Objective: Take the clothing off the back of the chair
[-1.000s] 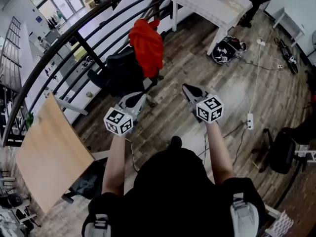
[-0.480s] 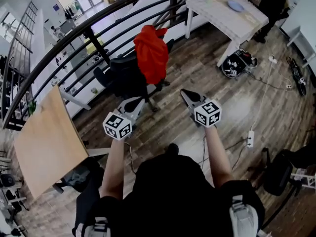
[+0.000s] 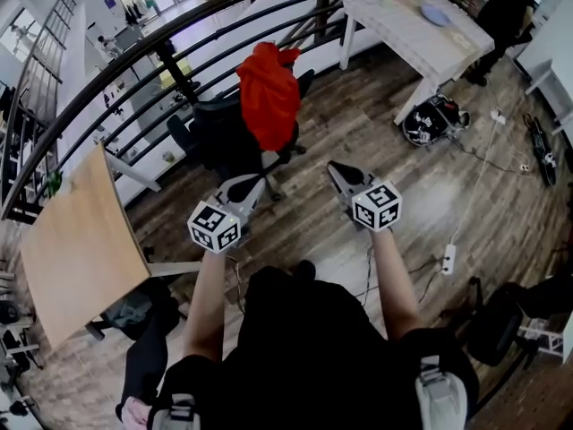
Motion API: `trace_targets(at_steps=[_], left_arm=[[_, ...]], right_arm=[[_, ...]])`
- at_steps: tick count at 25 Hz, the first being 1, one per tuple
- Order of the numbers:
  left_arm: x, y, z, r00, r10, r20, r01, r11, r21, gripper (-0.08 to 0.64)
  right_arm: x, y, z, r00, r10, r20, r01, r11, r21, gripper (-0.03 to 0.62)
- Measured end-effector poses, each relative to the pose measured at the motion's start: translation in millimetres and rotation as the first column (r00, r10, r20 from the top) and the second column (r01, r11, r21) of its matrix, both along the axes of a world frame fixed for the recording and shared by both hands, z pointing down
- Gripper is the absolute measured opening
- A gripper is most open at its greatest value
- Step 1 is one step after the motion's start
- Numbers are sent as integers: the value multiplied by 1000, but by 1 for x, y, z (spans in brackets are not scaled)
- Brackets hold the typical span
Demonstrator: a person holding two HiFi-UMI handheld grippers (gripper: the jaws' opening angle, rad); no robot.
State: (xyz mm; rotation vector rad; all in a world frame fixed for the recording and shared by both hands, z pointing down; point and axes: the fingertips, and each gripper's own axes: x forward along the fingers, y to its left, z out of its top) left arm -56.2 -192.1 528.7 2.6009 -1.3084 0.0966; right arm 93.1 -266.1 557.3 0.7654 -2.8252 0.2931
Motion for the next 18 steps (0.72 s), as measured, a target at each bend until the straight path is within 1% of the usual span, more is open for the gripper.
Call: trace_targets(at_steps=[4,9,15,18], left_arm=[[-3,-5,0,1000,-14,-13,15,1000,5,4],[-6,-11,-3,1000,-9,-21,10,1000,13,5],[-24,-30,-3,999,-19,-49,19,1000,5,5],[-29,-41,-5,998,-8,-59,8,1000,9,5]], right_arm=[[1,-1,2,1000,-7,-13,7,1000,0,-2],[2,-8,-1,1000,10,-21,-10,1000,0,-2],[-18,-22,-14,1000,5,-25,-4,1000,25,-2],[-27,-32,-22,999,6,-36,-4,999,42,-2]])
